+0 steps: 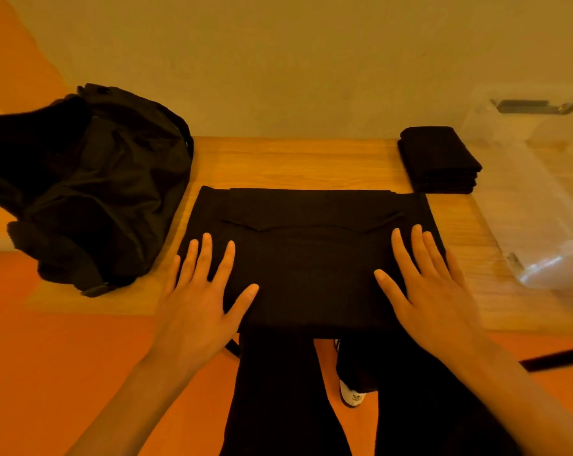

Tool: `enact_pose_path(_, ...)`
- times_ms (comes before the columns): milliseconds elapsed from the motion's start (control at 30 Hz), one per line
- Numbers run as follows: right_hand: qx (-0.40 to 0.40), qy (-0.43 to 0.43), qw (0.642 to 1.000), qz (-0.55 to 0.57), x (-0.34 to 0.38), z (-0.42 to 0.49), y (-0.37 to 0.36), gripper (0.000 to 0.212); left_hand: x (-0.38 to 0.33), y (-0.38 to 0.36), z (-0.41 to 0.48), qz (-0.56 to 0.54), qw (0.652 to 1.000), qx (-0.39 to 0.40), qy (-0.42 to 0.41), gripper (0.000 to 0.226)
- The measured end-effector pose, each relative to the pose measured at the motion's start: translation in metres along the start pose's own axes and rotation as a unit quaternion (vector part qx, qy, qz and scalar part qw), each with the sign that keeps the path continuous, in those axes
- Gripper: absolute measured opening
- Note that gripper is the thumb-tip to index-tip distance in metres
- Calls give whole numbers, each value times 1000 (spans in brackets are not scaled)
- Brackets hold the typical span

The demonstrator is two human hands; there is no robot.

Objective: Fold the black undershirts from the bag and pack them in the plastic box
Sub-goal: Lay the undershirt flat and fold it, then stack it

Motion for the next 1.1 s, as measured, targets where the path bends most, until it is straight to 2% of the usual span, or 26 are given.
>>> enact_pose_path(200,17,28,999,4,-13,-6,1,85,13,-1,-18,28,999,-26,-39,103)
enact_pose_path(267,-12,52,998,23,-15,-9,6,86,17,-2,-23,33,996,-38,-72,106)
enact_pose_path(433,-130,161,977,46,-23,-47,1,97,38,-11,-41,14,968,-164,-191,76)
enact_pose_path(467,-155,187,969,53,-25,-55,-5,89,43,-14,-44,15,960,-185,-210,72)
enact_pose_path(567,-262,248,929,85,-38,-71,-11,45,56,-17,-52,11,950,-218,-224,70)
enact_pose_path(633,-310,265,908,102,-51,-77,-12,34,62,-14,-58,9,943,-238,-233,63)
enact_pose_path(700,-319,273,902,103,-62,-80,-15,42,66,-7,-63,24,936,-251,-246,51)
enact_pose_path(767,-304,278,907,88,-70,-80,-22,59,67,0,-66,53,929,-277,-241,39)
enact_pose_path(833,-295,287,908,72,-76,-79,-29,69,68,4,-69,63,923,-298,-235,33)
enact_pose_path(967,-320,302,896,51,-81,-78,-37,68,69,0,-73,64,919,-317,-226,27)
enact_pose_path(1100,-344,287,894,23,-76,-74,-44,75,70,-9,-68,61,924,-313,-210,18)
Point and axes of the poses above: each hand's wrist, its own z-axis towards the middle knuckle, its own y-axis out of the back of the hand, x = y × z, the point moved 4 cm from there along z, towards the middle knuckle, and after that the axes turned 7 degrees about -x, right-handed, at the moved point
